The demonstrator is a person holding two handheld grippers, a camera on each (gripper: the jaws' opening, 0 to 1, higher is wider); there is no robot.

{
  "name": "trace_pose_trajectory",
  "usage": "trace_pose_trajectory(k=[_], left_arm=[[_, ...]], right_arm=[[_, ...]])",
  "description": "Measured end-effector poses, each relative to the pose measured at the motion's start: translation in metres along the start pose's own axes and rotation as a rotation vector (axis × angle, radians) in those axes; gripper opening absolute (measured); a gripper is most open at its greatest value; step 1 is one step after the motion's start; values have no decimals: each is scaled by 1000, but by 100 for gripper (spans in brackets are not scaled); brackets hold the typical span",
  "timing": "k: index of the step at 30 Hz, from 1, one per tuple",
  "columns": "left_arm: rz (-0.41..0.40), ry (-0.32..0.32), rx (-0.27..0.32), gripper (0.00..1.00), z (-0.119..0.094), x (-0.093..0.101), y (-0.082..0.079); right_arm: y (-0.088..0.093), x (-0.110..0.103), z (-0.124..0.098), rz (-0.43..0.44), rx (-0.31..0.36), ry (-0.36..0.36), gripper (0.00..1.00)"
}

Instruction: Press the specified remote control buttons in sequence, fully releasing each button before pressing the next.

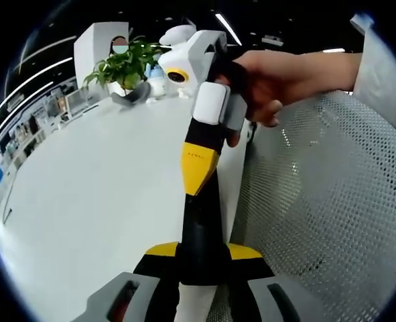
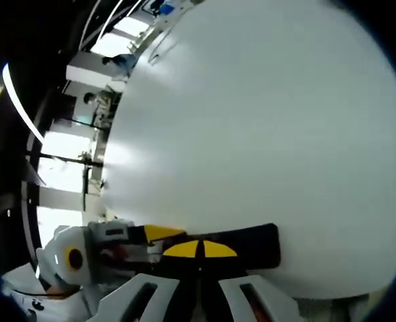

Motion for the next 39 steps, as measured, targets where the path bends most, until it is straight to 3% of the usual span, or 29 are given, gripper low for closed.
trace_pose_trajectory(k=[16, 39], left_arm=[[-2, -2, 1, 25, 0, 0, 0], [-4, 2, 5, 25, 0, 0, 0]], right_arm=[[7, -2, 5, -11, -75, 3, 0], [5, -1, 5, -5, -74, 3, 0]])
Point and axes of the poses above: the point that each gripper's makers call its tool centre point, and the gripper's own axes: z roughly forward along the fingers, x roughly to its right, y roughly out of its underside, the point moved 7 cm from there along -z, roughly backward along the fingers, and after that the axes turned 9 degrees about -z, right-handed, at the moved point
